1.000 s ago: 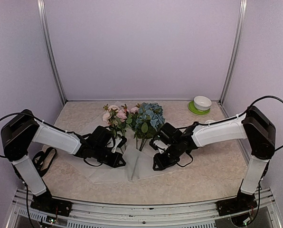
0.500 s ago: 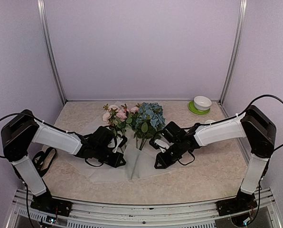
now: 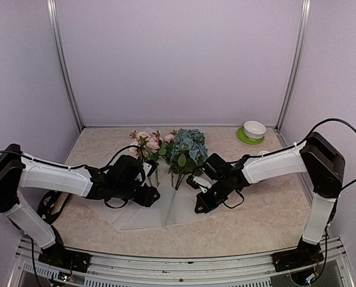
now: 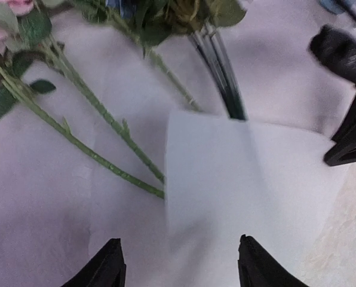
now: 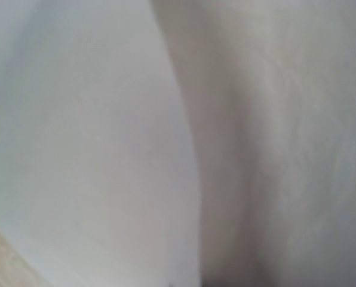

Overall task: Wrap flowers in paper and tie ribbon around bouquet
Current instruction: Press the fold line of the 1/4-folded wrapping paper, then pick up the one-fourth-folded wrapping paper from the center of the board.

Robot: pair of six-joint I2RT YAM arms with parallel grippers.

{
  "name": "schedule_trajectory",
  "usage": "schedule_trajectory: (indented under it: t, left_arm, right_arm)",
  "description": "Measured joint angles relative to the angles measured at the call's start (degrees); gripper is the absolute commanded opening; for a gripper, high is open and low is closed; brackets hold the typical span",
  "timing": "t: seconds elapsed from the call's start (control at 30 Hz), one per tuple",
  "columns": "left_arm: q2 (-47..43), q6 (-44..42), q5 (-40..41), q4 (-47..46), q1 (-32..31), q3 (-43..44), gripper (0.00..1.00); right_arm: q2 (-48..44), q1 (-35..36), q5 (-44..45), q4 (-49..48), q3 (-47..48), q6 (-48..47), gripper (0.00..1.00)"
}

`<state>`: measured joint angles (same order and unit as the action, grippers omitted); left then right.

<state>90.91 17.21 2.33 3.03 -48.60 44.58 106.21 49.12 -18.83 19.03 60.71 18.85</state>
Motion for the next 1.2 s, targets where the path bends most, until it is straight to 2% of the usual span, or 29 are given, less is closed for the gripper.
schedule_trajectory:
  t: [0.07, 0.13, 0.23, 0.33, 0.5, 0.6, 0.87, 0.97, 1.1, 1.2]
  left_arm:
    - [-4.0, -2.2, 4.5, -0.3, -3.7, 0.0, 0.74]
    - [-8.7, -5.5, 7.7, -2.2, -8.5, 0.0, 0.74]
    - [-13.7, -10.3, 8.0, -6.0, -13.7, -0.1, 0.72]
    - [-14.0, -14.4, 5.7, -8.4, -16.0, -0.1, 0.73]
    - [-5.5, -23.1, 5.7, -8.0, -20.4, 1.2, 0.78]
    - [2.9, -27.1, 7.1, -4.7, -22.0, 5.8, 0.80]
    - [15.8, -30.8, 14.1, -2.1, -23.0, 11.8, 0.75]
    - [17.8, -30.3, 15.5, -2.4, -23.3, 13.8, 0.74]
    - [18.4, -29.3, 16.7, -2.6, -23.5, 14.1, 0.68]
    - [18.6, -28.5, 16.8, -2.9, -23.5, 14.1, 0.66]
  right_arm:
    - [0.6, -0.2, -0.5, 0.5, 0.8, 0.7, 0.01]
    - [1.3, -0.3, -1.1, 1.0, 1.6, 1.7, 0.00]
    - [2.4, -0.6, -2.2, 1.8, 3.0, 3.0, 0.00]
    - [3.1, -0.6, -2.8, 2.7, 4.1, 4.0, 0.00]
    - [3.2, -0.6, -3.7, 2.7, 4.2, 5.2, 0.00]
    - [3.2, -0.6, -4.3, 2.5, 4.0, 5.5, 0.00]
    - [3.1, -0.7, -4.8, 2.3, 3.8, 5.3, 0.00]
    - [3.1, -0.7, -4.7, 2.4, 3.8, 5.0, 0.00]
    - [2.6, -0.7, -4.9, 2.2, 3.1, 4.8, 0.00]
    - [2.0, -0.7, -4.7, 2.3, 2.5, 5.0, 0.06]
